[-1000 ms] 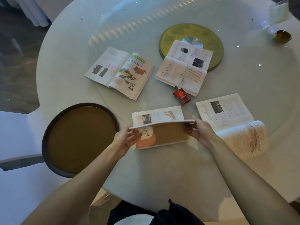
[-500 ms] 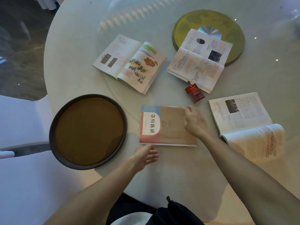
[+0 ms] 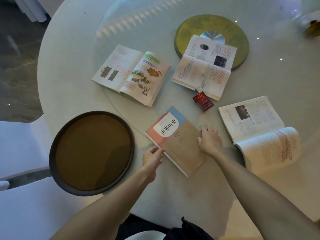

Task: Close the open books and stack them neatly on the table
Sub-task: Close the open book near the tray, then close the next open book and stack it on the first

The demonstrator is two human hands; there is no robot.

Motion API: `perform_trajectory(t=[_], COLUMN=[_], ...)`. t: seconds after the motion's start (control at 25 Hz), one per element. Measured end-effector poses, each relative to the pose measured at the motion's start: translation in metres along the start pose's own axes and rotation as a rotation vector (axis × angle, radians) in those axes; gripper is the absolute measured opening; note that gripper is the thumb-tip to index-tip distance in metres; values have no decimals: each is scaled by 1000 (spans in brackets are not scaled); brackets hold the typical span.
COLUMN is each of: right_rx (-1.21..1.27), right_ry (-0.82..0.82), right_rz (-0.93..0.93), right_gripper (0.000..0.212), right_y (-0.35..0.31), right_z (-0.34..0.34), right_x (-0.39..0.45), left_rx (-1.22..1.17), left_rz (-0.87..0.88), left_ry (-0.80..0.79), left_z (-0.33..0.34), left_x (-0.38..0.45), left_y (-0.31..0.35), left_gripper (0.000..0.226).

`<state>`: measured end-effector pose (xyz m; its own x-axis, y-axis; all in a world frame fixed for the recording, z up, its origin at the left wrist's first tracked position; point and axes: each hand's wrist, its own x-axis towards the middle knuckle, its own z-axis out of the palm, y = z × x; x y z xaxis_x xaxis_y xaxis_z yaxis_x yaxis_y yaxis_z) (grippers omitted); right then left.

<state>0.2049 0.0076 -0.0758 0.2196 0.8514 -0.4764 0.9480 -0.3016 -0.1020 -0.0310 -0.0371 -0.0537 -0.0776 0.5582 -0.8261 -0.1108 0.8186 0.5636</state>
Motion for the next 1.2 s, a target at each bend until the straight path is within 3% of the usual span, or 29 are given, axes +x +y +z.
perform_trajectory(t=[0.12,0.24,0.64,0.84,1.0,1.2], right_rx=[192,304,727,980,1003,979], right_ry=[1,-40,1,23,126,353], right_rz=[130,221,355,407,396,473], right_gripper=[45,46,4,14,15,18], right_y=[8,8,-2,36,85,178], right_z=[10,19,39,39,14,-32], right_x=[-14,-27,-55,-70,-77,-75], left_rx=[67,155,442,815,775,654], left_rz=[91,160,290,577,455,194], left_ry=[-45,-62,-121,-184,-373,-428], left_z=[9,15,20,60,116,196], left_x=[8,24,37,27,10,-2], left_y=[18,32,67,63,61,26], left_gripper=[8,33,56,57,50,44])
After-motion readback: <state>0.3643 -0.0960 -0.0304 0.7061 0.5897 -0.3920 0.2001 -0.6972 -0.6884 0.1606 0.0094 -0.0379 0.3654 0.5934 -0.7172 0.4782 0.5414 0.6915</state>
